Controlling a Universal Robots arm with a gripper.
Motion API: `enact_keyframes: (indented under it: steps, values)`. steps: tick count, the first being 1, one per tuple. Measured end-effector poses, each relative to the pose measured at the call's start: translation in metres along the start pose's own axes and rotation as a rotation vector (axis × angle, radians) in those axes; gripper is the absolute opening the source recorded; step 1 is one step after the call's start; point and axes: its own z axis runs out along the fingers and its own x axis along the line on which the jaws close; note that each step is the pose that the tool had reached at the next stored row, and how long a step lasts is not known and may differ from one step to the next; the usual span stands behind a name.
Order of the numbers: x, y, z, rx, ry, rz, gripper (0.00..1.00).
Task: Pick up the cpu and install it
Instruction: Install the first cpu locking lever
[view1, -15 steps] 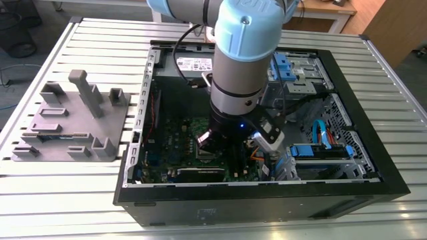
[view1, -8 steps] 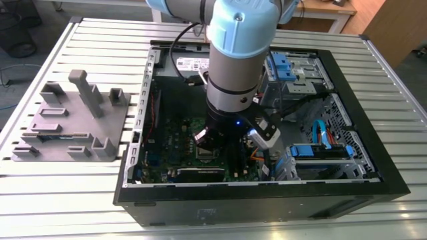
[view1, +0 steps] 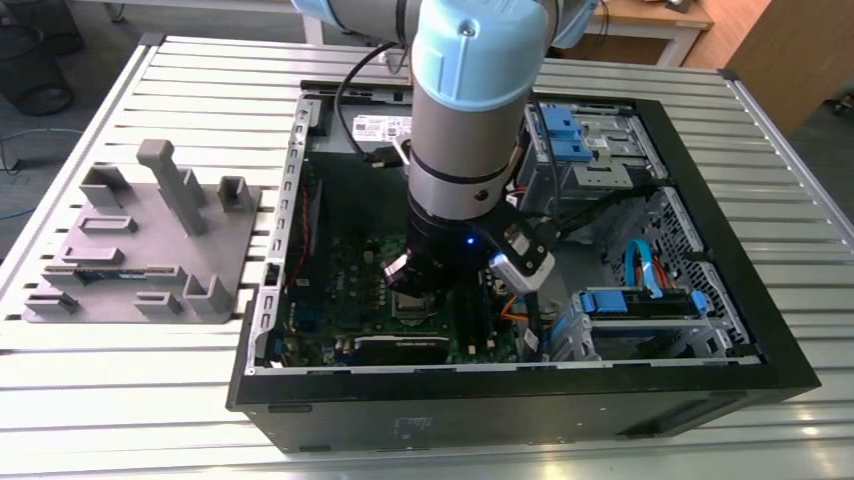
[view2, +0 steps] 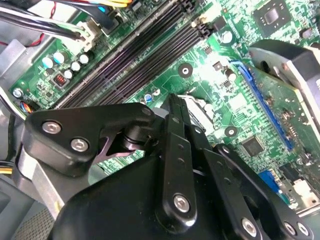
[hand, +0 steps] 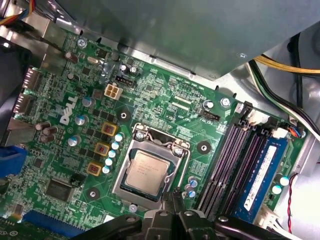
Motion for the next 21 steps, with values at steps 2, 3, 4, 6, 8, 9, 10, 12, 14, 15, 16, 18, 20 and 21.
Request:
enact_keyframes:
  steps: [2, 3, 4, 6, 8, 9, 10, 12, 14, 15, 16, 18, 20, 21]
  values:
    - [-0.0002, 0.0007, -0.0002, 0.0032, 0.0014, 0.002, 0.11]
    - [-0.0004, 0.0012, -0.0002, 0.0046, 0.0020, 0.003, 0.11]
    - [-0.0007, 0.0019, -0.0002, 0.0062, 0.0026, 0.004, 0.11]
    - [-0.0012, 0.0033, -0.0003, 0.0088, 0.0038, 0.007, 0.11]
    - [-0.0018, 0.0046, -0.0003, 0.0098, 0.0043, 0.009, 0.11]
    - [-0.0020, 0.0052, -0.0003, 0.0100, 0.0044, 0.011, 0.11]
    - [-0.0021, 0.0056, -0.0003, 0.0101, 0.0045, 0.012, 0.11]
    - [-0.0023, 0.0060, -0.0002, 0.0129, 0.0055, 0.014, 0.11]
    - [-0.0025, 0.0065, -0.0003, 0.0206, 0.0084, 0.015, 0.11]
    - [-0.0026, 0.0067, -0.0001, 0.0238, 0.0096, 0.015, 0.11]
    - [-0.0026, 0.0066, -0.0001, 0.0259, 0.0104, 0.015, 0.11]
    - [-0.0029, 0.0065, 0.0001, 0.0275, 0.0113, 0.017, 0.11]
    - [-0.0033, 0.0064, 0.0008, 0.0279, 0.0116, 0.020, 0.11]
    - [-0.0035, 0.0063, 0.0013, 0.0279, 0.0117, 0.023, 0.11]
